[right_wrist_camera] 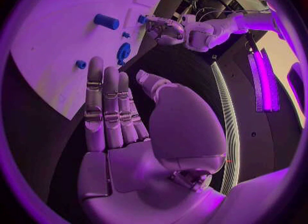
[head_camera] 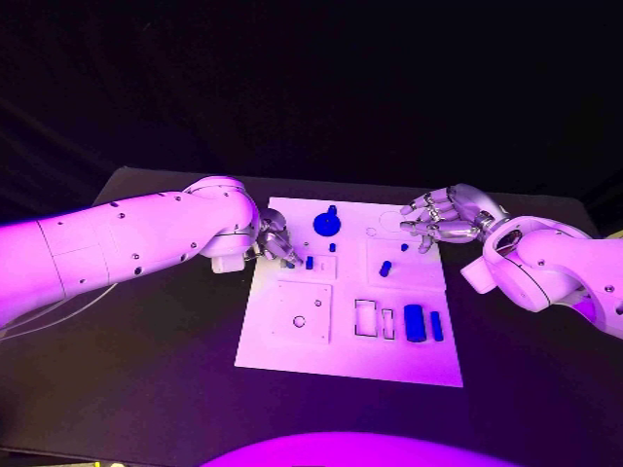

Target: Assemble the parts on the task board

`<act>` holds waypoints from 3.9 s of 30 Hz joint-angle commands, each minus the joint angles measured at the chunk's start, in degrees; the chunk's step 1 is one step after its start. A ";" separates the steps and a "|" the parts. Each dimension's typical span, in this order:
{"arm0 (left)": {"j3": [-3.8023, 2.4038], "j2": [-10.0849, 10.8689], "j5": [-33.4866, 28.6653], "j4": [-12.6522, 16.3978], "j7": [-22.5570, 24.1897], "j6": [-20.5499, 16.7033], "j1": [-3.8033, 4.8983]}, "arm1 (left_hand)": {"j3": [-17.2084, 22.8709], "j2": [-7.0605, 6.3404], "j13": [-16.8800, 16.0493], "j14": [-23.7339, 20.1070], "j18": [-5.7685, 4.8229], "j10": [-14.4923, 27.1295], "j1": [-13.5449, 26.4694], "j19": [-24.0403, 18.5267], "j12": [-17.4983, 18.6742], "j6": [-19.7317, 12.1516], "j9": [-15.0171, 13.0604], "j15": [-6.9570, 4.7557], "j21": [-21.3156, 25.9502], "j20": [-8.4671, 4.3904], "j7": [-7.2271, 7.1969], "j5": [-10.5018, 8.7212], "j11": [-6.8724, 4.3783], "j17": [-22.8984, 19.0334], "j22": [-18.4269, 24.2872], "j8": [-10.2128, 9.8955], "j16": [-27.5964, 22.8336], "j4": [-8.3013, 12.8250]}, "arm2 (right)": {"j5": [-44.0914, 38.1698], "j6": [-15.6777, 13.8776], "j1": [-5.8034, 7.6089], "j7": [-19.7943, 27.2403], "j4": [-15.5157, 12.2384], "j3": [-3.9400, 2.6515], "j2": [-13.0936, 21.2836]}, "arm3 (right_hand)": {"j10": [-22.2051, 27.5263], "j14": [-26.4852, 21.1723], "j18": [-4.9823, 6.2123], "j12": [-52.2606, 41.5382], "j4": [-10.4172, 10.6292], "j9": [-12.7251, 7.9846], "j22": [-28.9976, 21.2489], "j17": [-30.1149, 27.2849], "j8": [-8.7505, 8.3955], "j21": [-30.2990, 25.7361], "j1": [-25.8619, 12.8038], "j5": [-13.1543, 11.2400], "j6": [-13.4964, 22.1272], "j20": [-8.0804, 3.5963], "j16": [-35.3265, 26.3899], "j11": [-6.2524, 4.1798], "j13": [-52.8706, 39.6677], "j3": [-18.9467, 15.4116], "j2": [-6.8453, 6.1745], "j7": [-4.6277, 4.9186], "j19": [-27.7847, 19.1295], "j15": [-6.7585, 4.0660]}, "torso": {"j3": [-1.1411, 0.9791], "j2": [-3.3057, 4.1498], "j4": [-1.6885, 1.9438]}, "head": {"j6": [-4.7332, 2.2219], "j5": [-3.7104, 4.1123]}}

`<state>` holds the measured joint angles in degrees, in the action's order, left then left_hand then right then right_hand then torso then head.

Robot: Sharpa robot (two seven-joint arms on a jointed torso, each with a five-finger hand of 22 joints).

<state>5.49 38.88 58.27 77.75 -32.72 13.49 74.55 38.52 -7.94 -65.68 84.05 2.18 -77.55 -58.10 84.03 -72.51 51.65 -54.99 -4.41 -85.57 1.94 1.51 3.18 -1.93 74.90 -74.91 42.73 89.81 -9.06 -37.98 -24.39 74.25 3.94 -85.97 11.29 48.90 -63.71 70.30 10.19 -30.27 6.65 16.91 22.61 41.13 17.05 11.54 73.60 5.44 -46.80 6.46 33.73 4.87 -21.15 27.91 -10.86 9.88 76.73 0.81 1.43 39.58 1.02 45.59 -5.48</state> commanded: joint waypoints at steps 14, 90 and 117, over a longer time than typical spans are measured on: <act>0.05 -0.24 0.77 -0.24 0.11 -0.41 -0.13 | -3.96 -0.05 -0.13 5.95 -0.34 -0.14 1.51 1.76 -0.34 0.40 0.18 -0.35 -0.12 -0.29 0.36 -0.24 0.08 15.10 -7.18 -0.46 0.19 -2.06 | -0.16 0.78 -0.04 0.78 -0.02 -0.02 -0.05 | -0.28 0.30 0.15 0.22 0.34 -0.08 -0.09 -0.08 0.10 0.02 -0.55 0.19 0.50 0.09 -0.18 0.16 0.11 -0.03 -0.16 0.16 -0.15 0.09 | 0.03 -0.01 0.00 | 0.02 0.05; -1.25 8.58 5.97 10.13 5.86 -19.06 -2.25 | -21.46 -0.09 7.70 5.95 0.94 5.89 -4.66 -0.99 5.42 -2.44 5.98 1.29 3.82 1.34 2.72 -0.10 2.14 15.10 -1.69 -5.63 0.19 -7.68 | -0.16 0.40 -0.22 1.07 0.08 -0.02 0.21 | -0.29 0.31 0.15 0.22 0.38 -0.09 -0.12 -0.11 0.13 0.03 -0.53 0.20 0.53 0.10 -0.21 0.15 0.15 -0.05 -0.12 0.16 -0.16 0.09 | -0.01 -0.02 0.03 | -0.18 0.02; -0.83 8.55 10.90 11.98 4.12 -24.54 -5.95 | -20.93 1.33 7.08 5.95 0.82 5.36 -6.21 -0.59 4.50 -2.69 4.78 0.77 3.54 0.84 2.05 -0.03 1.55 15.10 -2.20 -2.77 0.19 -7.59 | -0.16 0.24 -0.22 1.22 0.00 -0.02 0.44 | -0.28 0.32 0.15 0.22 0.36 -0.10 -0.14 -0.12 0.17 0.05 -0.46 0.22 0.55 0.10 -0.22 0.15 0.18 -0.06 -0.14 0.16 -0.16 0.09 | 0.05 0.04 -0.02 | -0.15 0.06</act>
<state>4.69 47.60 67.69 89.74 -28.59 -9.39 68.67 17.40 -6.63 -58.56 84.04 2.17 -71.79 -63.96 83.13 -67.68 48.94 -50.18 -3.38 -81.82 2.88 3.78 3.32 -0.31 74.93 -74.90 39.88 89.81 -16.66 -37.97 -24.46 74.06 4.37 -85.87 11.28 49.32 -63.71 70.30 10.18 -30.27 6.64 16.88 22.55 41.08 17.05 11.53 73.60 5.44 -46.69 6.45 33.73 4.87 -21.06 27.92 -10.86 9.99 76.73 0.81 1.46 39.60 0.99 45.43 -5.48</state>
